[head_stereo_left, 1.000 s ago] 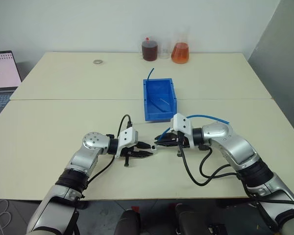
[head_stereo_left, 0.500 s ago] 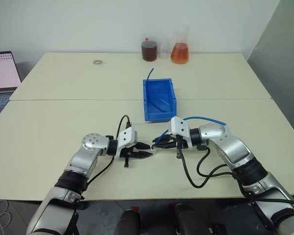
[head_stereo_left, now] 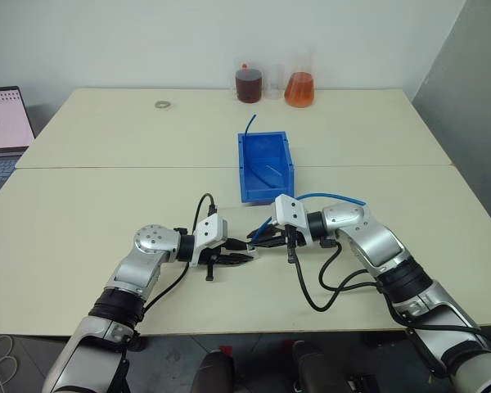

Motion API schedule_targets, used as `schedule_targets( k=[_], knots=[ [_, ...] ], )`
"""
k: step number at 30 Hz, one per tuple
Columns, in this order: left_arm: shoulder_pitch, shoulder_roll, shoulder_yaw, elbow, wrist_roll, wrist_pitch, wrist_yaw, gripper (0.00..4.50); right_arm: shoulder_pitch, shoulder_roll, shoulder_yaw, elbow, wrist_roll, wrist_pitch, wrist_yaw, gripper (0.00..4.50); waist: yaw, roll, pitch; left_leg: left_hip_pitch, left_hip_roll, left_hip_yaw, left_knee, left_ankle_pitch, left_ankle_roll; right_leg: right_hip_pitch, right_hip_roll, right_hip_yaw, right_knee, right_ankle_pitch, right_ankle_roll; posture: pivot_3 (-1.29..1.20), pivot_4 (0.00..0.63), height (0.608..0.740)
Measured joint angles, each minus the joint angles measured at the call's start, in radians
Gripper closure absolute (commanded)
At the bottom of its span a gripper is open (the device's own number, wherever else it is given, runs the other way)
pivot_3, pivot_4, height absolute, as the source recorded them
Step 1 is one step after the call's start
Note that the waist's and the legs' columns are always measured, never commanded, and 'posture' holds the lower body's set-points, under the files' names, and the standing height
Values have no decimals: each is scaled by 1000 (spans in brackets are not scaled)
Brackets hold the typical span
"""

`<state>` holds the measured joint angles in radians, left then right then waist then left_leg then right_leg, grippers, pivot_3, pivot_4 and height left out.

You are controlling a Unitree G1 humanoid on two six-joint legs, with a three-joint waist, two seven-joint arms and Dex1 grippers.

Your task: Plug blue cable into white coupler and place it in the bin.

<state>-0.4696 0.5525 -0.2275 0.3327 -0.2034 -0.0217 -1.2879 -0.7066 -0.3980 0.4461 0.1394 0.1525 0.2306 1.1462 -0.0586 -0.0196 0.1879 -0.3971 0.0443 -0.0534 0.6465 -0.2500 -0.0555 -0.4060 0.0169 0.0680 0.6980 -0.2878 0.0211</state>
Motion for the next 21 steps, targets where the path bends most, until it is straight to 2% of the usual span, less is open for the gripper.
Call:
schedule_targets(
  k=[21],
  knots=[
    [7, 3, 0, -24, 4, 24, 5, 3737, -65, -25, 32, 25, -84, -72, 99, 4407, 0, 0, 0, 0, 0, 0, 0, 0, 0, 0, 0, 0, 0, 0, 0, 0, 150, 740]
  ],
)
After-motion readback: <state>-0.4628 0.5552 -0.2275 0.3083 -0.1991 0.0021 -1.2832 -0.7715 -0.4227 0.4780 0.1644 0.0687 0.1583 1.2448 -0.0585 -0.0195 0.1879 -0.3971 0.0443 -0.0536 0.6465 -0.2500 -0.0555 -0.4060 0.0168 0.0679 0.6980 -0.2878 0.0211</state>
